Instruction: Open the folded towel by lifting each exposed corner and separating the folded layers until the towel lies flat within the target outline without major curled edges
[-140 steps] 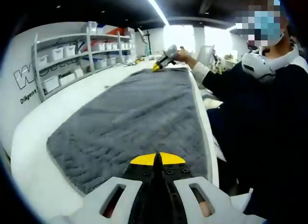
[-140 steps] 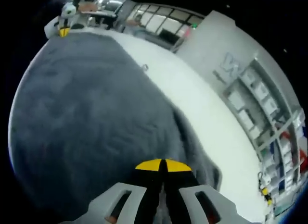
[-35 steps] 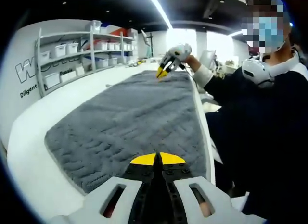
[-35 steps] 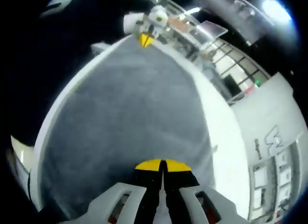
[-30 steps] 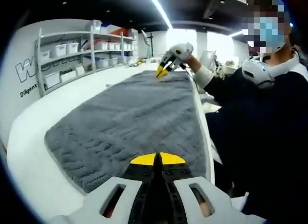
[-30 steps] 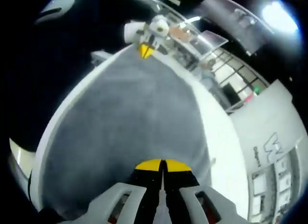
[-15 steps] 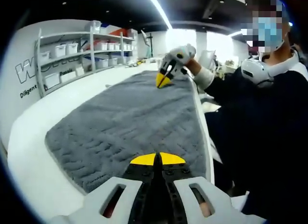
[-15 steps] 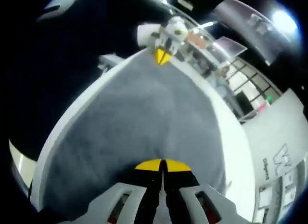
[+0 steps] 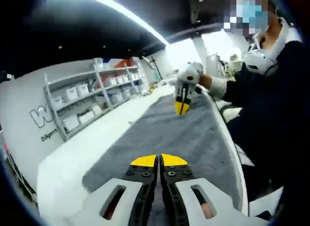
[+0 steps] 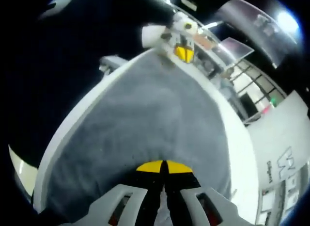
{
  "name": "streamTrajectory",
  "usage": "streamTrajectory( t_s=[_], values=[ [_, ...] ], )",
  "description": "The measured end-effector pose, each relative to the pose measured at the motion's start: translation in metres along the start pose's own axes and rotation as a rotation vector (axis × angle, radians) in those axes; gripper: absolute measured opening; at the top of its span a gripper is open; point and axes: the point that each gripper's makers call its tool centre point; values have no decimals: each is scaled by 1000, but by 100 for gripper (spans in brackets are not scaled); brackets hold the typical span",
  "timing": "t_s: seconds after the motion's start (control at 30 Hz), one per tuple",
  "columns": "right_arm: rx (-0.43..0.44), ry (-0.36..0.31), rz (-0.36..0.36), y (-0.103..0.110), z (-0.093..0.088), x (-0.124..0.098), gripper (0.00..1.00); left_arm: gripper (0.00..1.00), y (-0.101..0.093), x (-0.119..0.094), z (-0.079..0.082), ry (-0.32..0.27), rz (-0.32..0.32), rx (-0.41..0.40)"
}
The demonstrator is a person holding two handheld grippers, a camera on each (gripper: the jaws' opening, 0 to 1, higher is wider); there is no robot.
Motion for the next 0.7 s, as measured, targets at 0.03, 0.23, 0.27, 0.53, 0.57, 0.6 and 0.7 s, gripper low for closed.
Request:
streamTrajectory(
  t_s=[0.03,0.23,0.27,0.53,0.57,0.6,0.7],
  values=[
    [8,-1,-2,0,1,1,0,2,5,0,5,-23,20,0],
    [31,7,-7,-1,2,2,0,11,51,-6,39,-164,234,-14],
    [38,10,-12,-3,2,1,0,12,61,-11,45,-196,287,-37],
    [313,-261,-169,-57,30,-55,0,32,87,-29,64,-209,438,-95],
    [327,-287,-183,-59,33,-61,0,35,91,-31,68,-226,455,-107],
    [346,-324,-206,-64,36,-71,0,38,94,-32,73,-251,471,-145],
    [390,-405,-291,-82,42,-104,2,47,101,-37,85,-317,504,-217]
  ],
)
Point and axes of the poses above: the point that each gripper's makers call its tool centre point, and the gripper's own axes: x roughly forward along the fingers, y roughly to its left, z roughly out of its top, and after that the axes turned 10 degrees about x, right-handed
